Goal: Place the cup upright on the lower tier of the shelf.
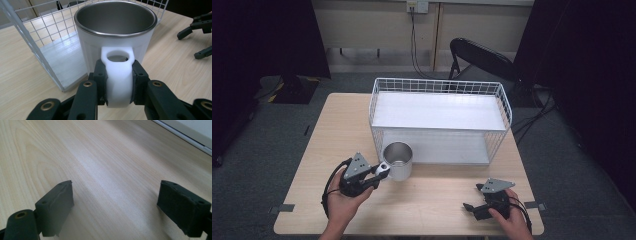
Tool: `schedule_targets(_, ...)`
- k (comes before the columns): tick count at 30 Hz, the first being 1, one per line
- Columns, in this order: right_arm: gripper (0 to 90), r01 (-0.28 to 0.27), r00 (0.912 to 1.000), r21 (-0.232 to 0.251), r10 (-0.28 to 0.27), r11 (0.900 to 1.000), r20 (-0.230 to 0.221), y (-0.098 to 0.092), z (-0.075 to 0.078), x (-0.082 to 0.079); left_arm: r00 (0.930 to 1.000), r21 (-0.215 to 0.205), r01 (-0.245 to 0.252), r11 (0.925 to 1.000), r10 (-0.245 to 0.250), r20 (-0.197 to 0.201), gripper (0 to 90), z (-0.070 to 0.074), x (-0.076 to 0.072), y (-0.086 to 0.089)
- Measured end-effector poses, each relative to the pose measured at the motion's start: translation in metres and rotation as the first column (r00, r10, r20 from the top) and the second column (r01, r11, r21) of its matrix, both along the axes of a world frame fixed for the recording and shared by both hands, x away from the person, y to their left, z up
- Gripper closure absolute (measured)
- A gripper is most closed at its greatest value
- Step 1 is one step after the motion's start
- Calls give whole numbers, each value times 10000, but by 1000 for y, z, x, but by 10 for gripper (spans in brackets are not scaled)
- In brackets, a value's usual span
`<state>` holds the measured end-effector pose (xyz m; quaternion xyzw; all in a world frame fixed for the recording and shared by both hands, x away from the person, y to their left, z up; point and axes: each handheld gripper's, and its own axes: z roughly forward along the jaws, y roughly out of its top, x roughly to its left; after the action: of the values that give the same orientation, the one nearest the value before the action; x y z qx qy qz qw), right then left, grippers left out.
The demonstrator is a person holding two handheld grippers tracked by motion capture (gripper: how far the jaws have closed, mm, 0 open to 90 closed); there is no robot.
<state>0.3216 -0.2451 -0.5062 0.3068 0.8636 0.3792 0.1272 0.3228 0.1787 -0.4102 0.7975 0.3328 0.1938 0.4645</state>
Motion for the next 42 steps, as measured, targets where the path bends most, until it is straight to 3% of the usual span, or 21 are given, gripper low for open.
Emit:
schedule_targets(21,123,3,10000,1,-3,10000,0,0,0,0,9999,-194,-69,9998,72,141,718,2,12,-18)
schedule_targets(42,123,1,10000,1,-1,10000,2,0,0,0,9991,-57,-311,9995,313,271,718,2,26,-33)
